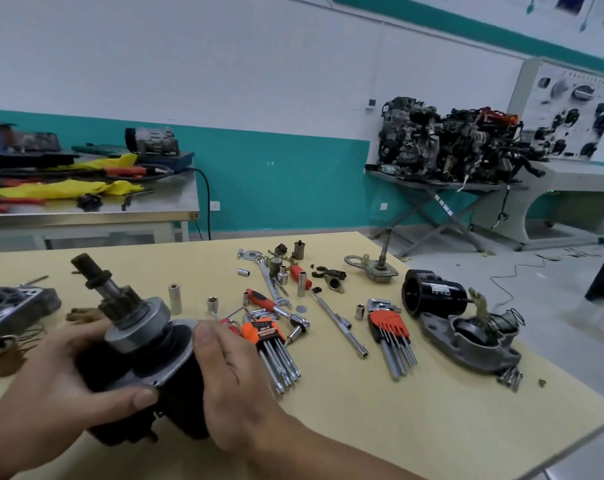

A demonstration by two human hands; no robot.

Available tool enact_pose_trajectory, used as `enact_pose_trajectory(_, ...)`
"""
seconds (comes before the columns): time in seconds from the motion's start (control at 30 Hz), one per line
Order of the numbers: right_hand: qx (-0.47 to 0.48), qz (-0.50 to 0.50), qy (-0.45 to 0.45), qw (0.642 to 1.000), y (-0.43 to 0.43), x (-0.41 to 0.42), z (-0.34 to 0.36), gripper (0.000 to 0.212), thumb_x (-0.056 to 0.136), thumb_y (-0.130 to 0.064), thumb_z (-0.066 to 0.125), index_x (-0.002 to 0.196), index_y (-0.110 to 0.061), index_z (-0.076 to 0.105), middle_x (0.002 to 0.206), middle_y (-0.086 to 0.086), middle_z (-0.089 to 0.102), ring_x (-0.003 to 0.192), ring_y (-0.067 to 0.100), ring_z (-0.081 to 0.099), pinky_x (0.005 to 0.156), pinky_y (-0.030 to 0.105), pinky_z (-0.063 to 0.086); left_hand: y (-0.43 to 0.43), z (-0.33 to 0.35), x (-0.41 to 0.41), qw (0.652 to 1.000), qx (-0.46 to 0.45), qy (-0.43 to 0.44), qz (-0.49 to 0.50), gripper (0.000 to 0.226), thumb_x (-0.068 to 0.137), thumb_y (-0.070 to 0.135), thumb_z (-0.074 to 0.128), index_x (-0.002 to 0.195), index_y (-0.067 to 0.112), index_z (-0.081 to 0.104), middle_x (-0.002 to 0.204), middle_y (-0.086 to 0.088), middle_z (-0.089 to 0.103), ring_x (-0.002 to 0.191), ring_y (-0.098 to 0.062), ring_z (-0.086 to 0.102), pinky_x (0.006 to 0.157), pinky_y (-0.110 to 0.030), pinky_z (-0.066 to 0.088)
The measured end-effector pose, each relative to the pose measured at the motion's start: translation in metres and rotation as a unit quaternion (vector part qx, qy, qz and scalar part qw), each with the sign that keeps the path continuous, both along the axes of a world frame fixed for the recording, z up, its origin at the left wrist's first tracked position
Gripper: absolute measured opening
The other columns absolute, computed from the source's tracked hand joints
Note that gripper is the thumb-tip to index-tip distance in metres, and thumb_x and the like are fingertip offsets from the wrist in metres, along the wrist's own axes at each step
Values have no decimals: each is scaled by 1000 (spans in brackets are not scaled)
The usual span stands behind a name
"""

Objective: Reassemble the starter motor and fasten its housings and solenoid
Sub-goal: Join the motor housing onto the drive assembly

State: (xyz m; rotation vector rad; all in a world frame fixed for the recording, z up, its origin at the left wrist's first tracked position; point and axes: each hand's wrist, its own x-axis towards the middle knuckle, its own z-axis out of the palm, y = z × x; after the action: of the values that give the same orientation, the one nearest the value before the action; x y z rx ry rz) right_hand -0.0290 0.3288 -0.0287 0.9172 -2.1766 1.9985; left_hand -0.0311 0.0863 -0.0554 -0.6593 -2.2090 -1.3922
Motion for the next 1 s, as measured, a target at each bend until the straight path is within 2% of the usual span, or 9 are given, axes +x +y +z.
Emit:
enact_pose_trajectory(0.17,-51,49,-29,997,5,-5,2,65,101,-54,32,111,-2,70,104,21,70,101,37,65,89,57,51,21,13,20,999,6,-8,32,76,57,49,95,119,14,70,88,-6,78,71,-28,76,43,-38,57)
enact_pose_trajectory(0.27,-72,72,-30,994,4,-8,0,65,103,-52,31,106,-1,71,102,23,70,100,40,65,88,58,51,37,27,29,1000,13,-8,12,75,53,56,94,114,18,73,88,-6,78,73,-26,76,49,-34,59)
enact_pose_trajectory(0.33,-79,77,-40,993,4,-9,-1,65,102,-55,31,100,-5,72,97,23,70,96,41,65,84,53,51,49,39,36,999,27,-15,-14,69,54,58,92,109,21,76,90,-3,78,80,-21,76,62,-27,60)
enact_pose_trajectory(0.5,-53,76,-54,994,8,-9,0,50,97,-64,32,82,-40,74,79,-16,71,80,0,66,73,18,51,65,56,45,997,40,-33,-54,53,61,55,89,99,19,78,86,5,76,81,-8,71,71,-16,54)
enact_pose_trajectory(0.67,-58,88,-63,992,10,-8,2,65,93,-71,34,84,-20,73,83,-2,74,81,10,70,71,19,51,66,59,49,996,40,-48,-70,44,62,33,90,101,16,77,89,3,76,85,-9,71,76,-17,53)
enact_pose_trajectory(0.77,-71,103,-85,989,11,-8,3,60,95,-66,31,84,-30,77,82,-14,75,80,-1,70,69,11,52,66,59,51,995,43,-51,-71,49,64,43,90,103,16,77,92,-1,77,88,-13,71,79,-20,54)
enact_pose_trajectory(0.83,-80,113,-91,986,10,-9,2,61,96,-67,30,96,-30,79,95,-7,77,93,7,72,78,18,56,65,59,50,995,43,-52,-68,48,64,40,91,103,17,77,92,0,76,89,-13,71,79,-20,53)
enact_pose_trajectory(0.93,-90,113,-118,982,9,-12,0,80,85,-81,40,113,-14,74,113,16,73,111,32,67,98,48,52,67,58,50,997,37,-38,-60,38,63,27,88,99,20,78,90,6,76,87,-8,70,78,-16,51)
enact_pose_trajectory(1.0,-93,133,-121,979,10,-15,-2,77,85,-80,43,117,-15,72,117,17,71,115,33,65,101,47,50,70,59,50,996,49,-41,-62,38,63,25,87,99,18,78,92,4,76,89,-10,70,80,-18,51)
